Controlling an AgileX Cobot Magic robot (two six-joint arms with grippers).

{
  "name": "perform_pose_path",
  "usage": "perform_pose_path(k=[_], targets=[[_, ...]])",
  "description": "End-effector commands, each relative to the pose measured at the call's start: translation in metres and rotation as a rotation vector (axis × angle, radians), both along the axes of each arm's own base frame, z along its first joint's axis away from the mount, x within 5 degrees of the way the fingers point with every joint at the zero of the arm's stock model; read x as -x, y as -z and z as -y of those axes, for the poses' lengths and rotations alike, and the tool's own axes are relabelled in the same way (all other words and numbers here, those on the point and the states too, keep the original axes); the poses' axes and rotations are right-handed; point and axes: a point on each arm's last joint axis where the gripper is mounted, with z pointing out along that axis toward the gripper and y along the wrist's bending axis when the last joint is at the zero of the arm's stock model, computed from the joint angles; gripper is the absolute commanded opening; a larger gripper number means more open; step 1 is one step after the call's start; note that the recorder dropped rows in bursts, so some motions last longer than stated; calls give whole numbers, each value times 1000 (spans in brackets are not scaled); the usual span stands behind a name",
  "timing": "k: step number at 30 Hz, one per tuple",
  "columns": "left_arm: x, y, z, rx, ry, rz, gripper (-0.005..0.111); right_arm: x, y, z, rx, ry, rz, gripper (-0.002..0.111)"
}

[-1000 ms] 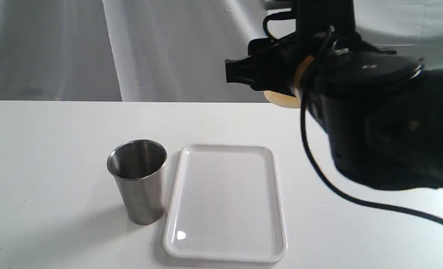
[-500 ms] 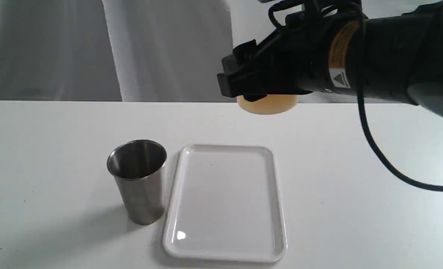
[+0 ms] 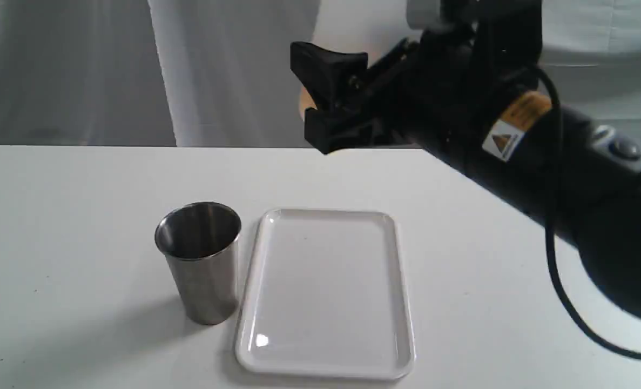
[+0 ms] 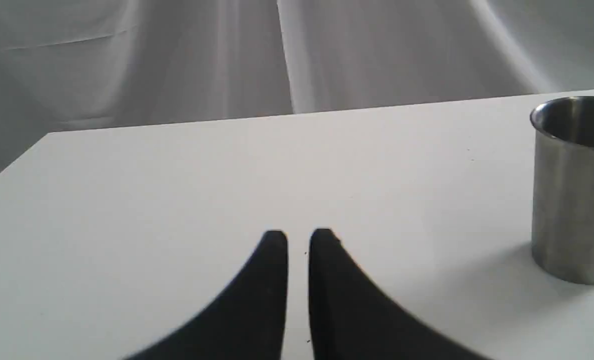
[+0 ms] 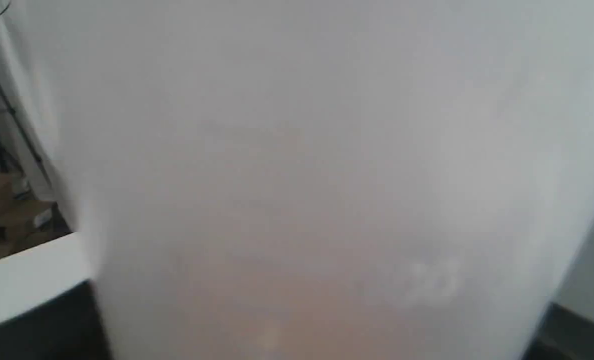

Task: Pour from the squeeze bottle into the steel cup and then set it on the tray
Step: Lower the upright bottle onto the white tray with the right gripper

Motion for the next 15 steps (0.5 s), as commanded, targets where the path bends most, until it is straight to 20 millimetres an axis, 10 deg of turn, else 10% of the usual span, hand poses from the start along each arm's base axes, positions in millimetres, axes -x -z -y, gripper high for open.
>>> perform_pose_path(k=[1, 15], targets=[[0, 1, 0, -1, 2, 8, 8, 2, 12, 9, -43, 53, 81, 0], [0, 1, 0, -1, 2, 8, 8, -19, 80, -7, 85, 22, 36, 0]])
